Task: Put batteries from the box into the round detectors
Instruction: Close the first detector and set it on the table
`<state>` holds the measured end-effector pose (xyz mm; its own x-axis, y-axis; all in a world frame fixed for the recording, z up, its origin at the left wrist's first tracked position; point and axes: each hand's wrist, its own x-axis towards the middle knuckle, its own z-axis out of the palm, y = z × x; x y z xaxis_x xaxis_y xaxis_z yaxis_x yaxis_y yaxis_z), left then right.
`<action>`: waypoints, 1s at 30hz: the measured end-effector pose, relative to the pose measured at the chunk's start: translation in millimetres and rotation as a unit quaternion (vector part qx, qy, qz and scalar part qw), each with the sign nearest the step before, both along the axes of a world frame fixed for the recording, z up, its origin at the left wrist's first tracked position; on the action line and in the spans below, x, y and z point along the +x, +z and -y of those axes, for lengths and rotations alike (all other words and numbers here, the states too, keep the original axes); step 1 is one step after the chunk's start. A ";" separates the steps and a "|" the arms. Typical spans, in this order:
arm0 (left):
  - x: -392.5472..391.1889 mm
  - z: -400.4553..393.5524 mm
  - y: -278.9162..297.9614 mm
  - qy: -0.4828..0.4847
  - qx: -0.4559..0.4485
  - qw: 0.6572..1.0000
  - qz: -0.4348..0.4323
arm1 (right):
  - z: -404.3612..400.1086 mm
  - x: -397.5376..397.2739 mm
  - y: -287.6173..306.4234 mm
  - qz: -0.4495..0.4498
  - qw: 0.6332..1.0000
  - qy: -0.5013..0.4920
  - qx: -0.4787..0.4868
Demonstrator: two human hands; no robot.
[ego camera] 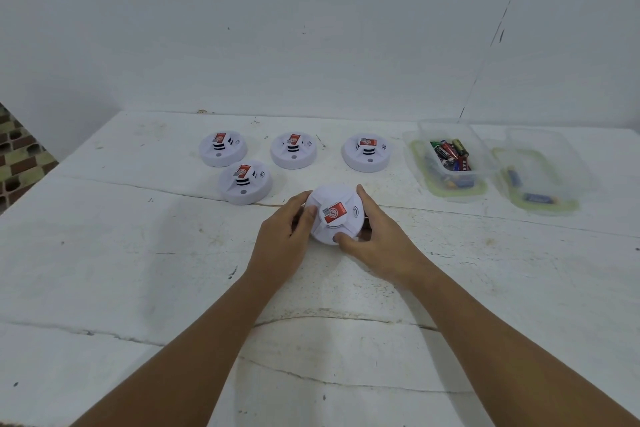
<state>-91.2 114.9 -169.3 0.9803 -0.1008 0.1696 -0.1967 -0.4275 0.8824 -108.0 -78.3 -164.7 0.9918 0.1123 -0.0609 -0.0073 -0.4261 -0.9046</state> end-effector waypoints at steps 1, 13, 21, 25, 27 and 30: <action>-0.2 0.2 0.2 0.000 -0.001 1.000 0.000 | 0.1 0.3 0.2 0.001 1.000 0.004 0.000; -1.3 1.1 2.2 0.000 -0.006 1.000 -0.007 | 0.0 0.5 -1.1 0.006 1.000 0.001 -0.010; 0.4 0.4 0.3 0.001 0.000 1.000 -0.005 | -0.4 0.4 -2.1 0.003 1.000 0.001 -0.005; -0.3 0.7 1.1 -0.001 -0.001 1.000 -0.002 | -0.8 0.5 -2.1 0.000 1.000 -0.002 -0.002; -0.5 0.4 1.2 -0.001 0.001 1.000 -0.001 | -0.7 0.2 -2.4 0.001 1.000 -0.004 -0.002; -0.5 0.3 1.6 0.000 0.001 1.000 -0.002 | -0.4 0.4 -3.4 -0.001 1.000 0.000 -0.004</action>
<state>-91.7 114.6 -167.7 0.9810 -0.1005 0.1659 -0.1932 -0.4294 0.8822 -107.5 -77.9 -168.1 0.9918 0.1114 -0.0632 -0.0089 -0.4325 -0.9016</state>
